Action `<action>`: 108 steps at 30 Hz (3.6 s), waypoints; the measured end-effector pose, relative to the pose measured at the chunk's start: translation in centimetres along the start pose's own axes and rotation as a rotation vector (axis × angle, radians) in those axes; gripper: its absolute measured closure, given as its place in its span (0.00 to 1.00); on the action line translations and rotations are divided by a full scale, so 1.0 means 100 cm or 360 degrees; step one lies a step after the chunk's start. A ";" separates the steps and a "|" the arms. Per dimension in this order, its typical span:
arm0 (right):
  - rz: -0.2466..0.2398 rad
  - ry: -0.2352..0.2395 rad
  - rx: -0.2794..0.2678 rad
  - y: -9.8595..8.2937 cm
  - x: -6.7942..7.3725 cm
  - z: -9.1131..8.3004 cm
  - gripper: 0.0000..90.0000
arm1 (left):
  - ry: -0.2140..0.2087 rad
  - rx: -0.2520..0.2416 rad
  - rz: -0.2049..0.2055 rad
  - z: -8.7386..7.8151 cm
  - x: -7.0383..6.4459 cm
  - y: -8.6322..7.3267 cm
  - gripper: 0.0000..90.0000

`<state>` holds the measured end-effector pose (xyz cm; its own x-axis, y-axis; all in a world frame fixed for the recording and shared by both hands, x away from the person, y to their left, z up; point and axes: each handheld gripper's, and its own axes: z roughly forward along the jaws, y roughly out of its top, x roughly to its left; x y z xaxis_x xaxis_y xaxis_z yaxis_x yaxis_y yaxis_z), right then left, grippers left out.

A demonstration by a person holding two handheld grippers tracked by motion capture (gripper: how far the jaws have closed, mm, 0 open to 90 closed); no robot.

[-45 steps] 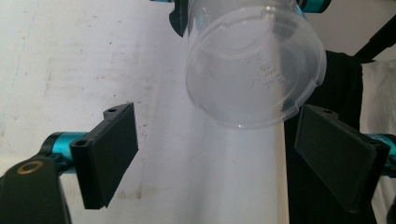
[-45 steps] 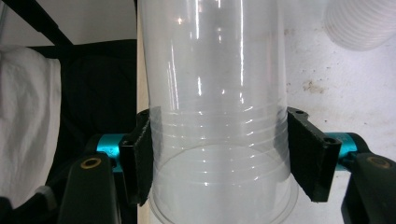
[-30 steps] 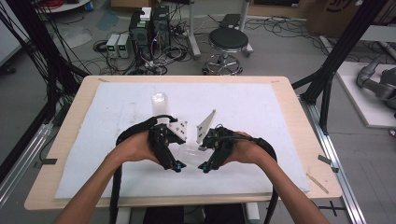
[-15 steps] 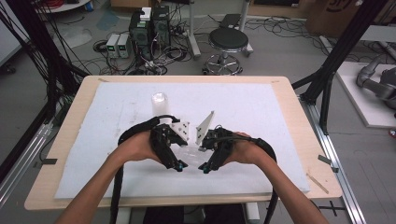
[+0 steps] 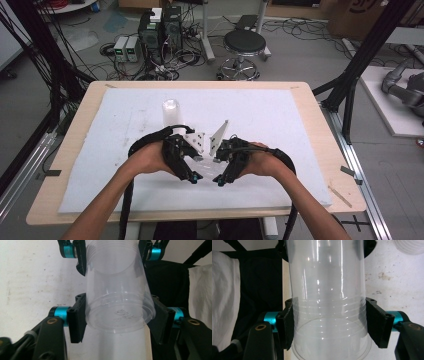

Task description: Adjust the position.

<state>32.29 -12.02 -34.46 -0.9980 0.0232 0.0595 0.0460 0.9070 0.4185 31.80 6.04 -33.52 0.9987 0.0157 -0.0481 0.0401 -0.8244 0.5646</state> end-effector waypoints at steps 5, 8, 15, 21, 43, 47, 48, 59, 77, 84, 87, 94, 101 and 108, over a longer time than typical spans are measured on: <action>-0.0001 0.0005 0.0003 -0.001 -0.001 0.001 0.37 | -0.0003 0.0009 0.0009 0.001 0.000 0.000 0.46; -0.0006 0.0005 -0.0002 -0.001 -0.001 0.002 0.37 | 0.0001 0.0012 0.0010 0.001 0.000 0.000 0.46; -0.0013 0.0028 -0.0029 -0.002 0.000 0.003 0.18 | 0.0017 0.0003 0.0000 0.001 0.000 -0.001 0.46; -0.0018 -0.0003 -0.0085 -0.003 -0.002 0.001 0.15 | 0.0016 -0.0021 -0.0010 -0.001 0.000 -0.002 0.46; 0.0085 -0.0096 -0.0703 -0.038 -0.005 -0.030 0.15 | 0.0076 -0.0513 -0.0170 -0.002 0.001 -0.059 0.46; 0.0106 -0.0107 -0.0772 -0.047 -0.005 -0.032 0.15 | 0.0075 -0.0621 -0.0193 -0.003 0.000 -0.069 0.46; 0.0108 -0.0108 -0.0785 -0.049 -0.004 -0.032 0.15 | 0.0081 -0.0649 -0.0195 -0.002 0.000 -0.072 0.46; 0.0152 -0.0115 -0.0886 -0.066 -0.003 -0.032 0.15 | 0.0089 -0.0779 -0.0226 -0.002 0.000 -0.085 0.46; 0.0207 -0.0018 -0.1222 -0.078 0.000 -0.014 0.15 | 0.0100 -0.1338 -0.0190 0.014 -0.004 -0.095 0.46; 0.0201 0.0005 -0.1282 -0.076 0.000 -0.006 0.16 | 0.0069 -0.1423 -0.0167 0.018 -0.004 -0.094 0.46; 0.0200 0.0025 -0.1303 -0.076 0.000 -0.003 0.16 | 0.0065 -0.1418 -0.0159 0.019 -0.004 -0.093 0.46; 0.0192 0.0066 -0.1360 -0.072 0.000 0.002 0.16 | 0.0044 -0.1398 -0.0142 0.023 -0.005 -0.089 0.46; 0.0170 0.0089 -0.1391 -0.066 0.000 0.005 0.17 | 0.0026 -0.1391 -0.0122 0.026 -0.005 -0.084 0.46; 0.0171 0.0123 -0.1494 -0.065 -0.001 0.004 0.19 | 0.0014 -0.1431 -0.0112 0.026 -0.006 -0.082 0.46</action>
<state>32.03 -17.78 -37.55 -0.9822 0.0282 0.1858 0.1877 0.1921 0.9633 30.81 11.37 -40.26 0.9931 0.0568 -0.1024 0.1062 -0.0674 0.9921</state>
